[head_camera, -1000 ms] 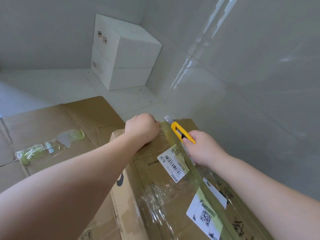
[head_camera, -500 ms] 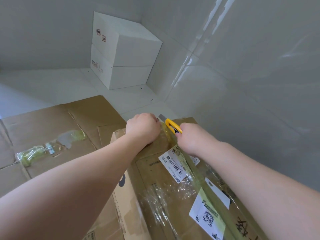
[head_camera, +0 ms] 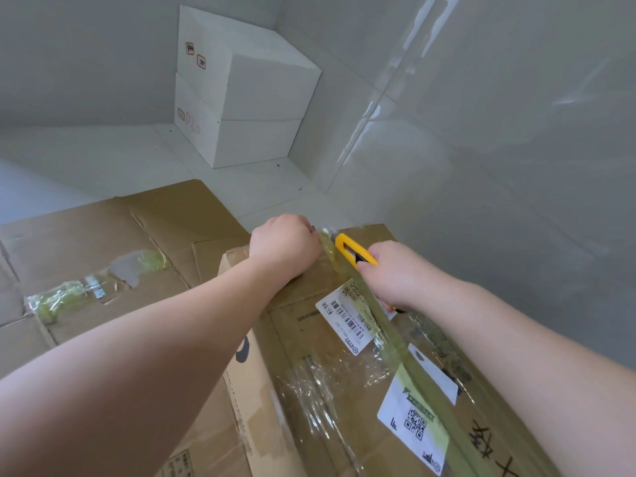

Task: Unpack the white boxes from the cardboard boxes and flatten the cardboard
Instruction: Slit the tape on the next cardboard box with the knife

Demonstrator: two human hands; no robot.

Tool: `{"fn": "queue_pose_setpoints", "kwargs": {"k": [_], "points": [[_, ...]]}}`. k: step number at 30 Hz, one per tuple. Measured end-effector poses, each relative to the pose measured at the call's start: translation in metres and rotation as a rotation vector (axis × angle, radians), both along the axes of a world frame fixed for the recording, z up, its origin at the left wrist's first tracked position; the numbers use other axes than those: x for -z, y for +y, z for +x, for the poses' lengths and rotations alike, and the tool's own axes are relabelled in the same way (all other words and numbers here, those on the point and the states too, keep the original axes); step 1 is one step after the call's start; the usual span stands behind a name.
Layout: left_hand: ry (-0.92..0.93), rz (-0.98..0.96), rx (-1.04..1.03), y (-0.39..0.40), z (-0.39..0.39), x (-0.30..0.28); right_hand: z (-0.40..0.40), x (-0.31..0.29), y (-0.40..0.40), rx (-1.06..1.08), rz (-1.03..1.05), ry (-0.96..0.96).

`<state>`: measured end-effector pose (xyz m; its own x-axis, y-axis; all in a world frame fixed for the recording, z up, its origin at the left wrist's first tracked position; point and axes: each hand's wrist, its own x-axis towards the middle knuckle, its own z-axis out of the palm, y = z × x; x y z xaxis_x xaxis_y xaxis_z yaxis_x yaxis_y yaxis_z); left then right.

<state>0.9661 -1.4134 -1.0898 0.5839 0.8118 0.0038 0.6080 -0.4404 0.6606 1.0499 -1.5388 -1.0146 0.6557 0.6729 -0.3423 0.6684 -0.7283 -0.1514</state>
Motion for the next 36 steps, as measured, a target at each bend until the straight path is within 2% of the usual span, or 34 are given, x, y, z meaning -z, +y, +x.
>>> {"fn": "queue_pose_setpoints", "kwargs": {"k": [6,10,17,22,36], "points": [[-0.009,0.012,-0.009,-0.001,0.001,0.000,-0.001,-0.009,-0.011,-0.067,-0.042,-0.080],[-0.004,0.010,-0.007,-0.001,0.000,-0.002,-0.003,-0.002,0.001,-0.074,-0.052,-0.080],[-0.007,0.008,-0.009,-0.002,0.000,-0.001,-0.003,-0.007,-0.026,-0.046,-0.015,-0.017],[0.003,-0.013,-0.016,-0.001,0.000,-0.002,-0.003,-0.013,-0.024,-0.103,-0.073,-0.090],[-0.009,-0.027,-0.013,0.000,-0.003,-0.003,-0.010,-0.016,-0.072,-0.134,-0.200,-0.146]]}}
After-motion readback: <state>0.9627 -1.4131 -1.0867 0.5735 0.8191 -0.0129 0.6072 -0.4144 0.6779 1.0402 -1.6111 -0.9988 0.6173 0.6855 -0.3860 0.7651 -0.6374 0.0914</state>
